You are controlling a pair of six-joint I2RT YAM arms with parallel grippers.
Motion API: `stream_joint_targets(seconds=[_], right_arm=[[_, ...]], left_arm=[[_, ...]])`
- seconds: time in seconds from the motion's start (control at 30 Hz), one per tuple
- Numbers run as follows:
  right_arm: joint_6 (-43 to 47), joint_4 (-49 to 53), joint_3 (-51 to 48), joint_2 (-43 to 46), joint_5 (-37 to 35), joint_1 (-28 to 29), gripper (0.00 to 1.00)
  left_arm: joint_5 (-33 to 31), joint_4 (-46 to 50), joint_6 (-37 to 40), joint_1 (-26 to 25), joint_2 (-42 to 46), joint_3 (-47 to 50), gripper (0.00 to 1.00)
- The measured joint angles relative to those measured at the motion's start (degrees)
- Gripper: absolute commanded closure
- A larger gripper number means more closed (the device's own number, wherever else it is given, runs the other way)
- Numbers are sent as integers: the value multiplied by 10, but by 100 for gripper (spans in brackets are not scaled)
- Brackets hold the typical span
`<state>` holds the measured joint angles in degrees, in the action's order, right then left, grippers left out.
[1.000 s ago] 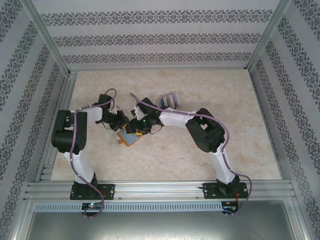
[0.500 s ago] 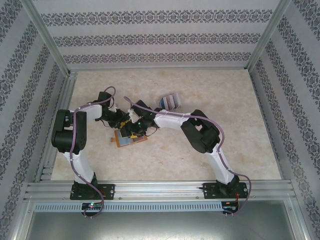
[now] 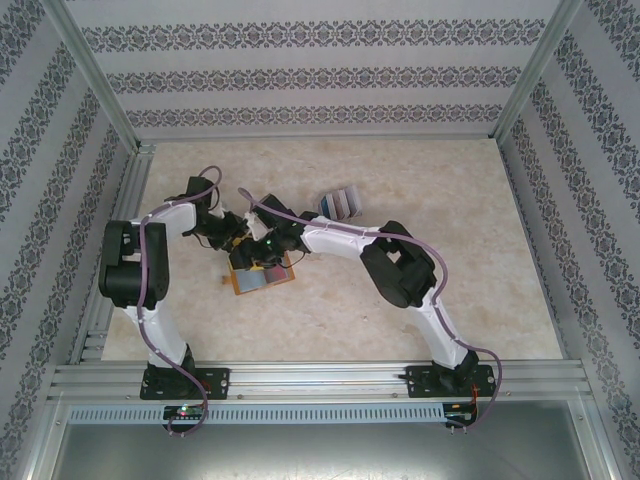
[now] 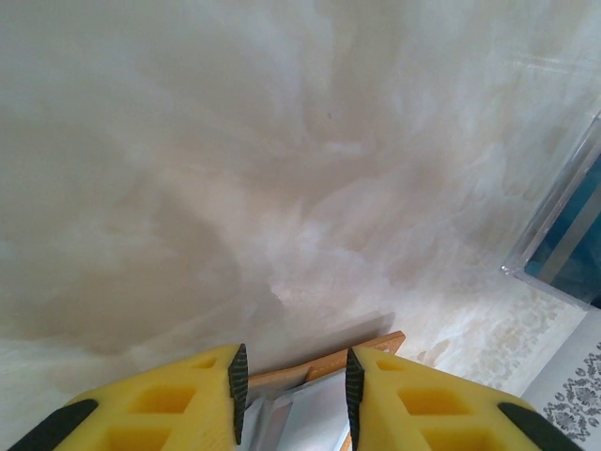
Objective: Put the credit cards into the card holder
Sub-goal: Flip over the card slot in the card holder.
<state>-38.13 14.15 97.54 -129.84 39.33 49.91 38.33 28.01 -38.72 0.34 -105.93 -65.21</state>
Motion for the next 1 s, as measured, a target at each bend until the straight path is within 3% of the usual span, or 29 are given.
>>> stream_joint_targets(seconds=[0.6,0.87,1.0], right_arm=[[34,43,88,-61,-11,2,44],[52,95,8,47,-28,-11,44],[70,114,-31,131,-52,-60,44]], left_arm=[[-12,1,5,40,7,-2,65],[2,-50,1,17,7,-46,65],[4,-79,-3,-16,8,-68,64]])
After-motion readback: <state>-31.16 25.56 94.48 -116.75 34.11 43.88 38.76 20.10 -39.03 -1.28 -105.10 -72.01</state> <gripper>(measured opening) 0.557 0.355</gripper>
